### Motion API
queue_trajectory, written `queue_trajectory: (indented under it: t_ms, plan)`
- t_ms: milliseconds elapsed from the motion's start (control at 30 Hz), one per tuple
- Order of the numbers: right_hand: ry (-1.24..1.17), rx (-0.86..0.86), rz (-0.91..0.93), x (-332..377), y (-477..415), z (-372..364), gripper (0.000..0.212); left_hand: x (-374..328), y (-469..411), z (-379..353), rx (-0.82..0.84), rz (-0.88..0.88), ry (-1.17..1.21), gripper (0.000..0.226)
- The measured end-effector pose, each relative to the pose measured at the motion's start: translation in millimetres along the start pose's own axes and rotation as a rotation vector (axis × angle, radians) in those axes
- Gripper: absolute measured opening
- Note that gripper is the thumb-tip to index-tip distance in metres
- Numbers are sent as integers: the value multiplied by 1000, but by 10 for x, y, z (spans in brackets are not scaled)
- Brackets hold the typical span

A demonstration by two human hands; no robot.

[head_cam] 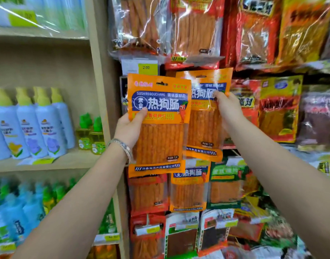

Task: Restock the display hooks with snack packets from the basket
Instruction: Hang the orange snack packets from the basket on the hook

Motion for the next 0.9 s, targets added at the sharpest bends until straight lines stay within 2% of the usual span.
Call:
queue_trajectory:
  t_ms: [233,367,567,700,767,833,900]
  plan:
    - [-16,59,-65,-116,-322,-146,7,134,-264,-114,38,27,10,23]
    - [5,69,-86,-197,-436,-166,21,214,-331,-181,35,54,25,27]
    - [78,-40,87,-277,-495,-69,43,271,-344,-355,5,95,22,27]
    - [107,-152,268,-284,-390,114,28,272,-317,-553,28,100,-2,30]
    - [49,-45,256,-289,-355,89,17,259,-294,-656,31,93,-8,30]
    - [9,144,191,-311,-335,-17,27,238,-256,-782,47,94,-26,35]
    - [32,230,163,-294,-327,-75,37,211,-221,-914,88,76,-69,31]
Point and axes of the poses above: each hand's wrist, its own y-axis away from the middle knuckle, its own z-axis out of the back of the hand, x = y × z, the point moved 6 cm from there along -y, towards the middle knuckle, and after that the axes turned 4 degrees about y, right-handed, at the moved point
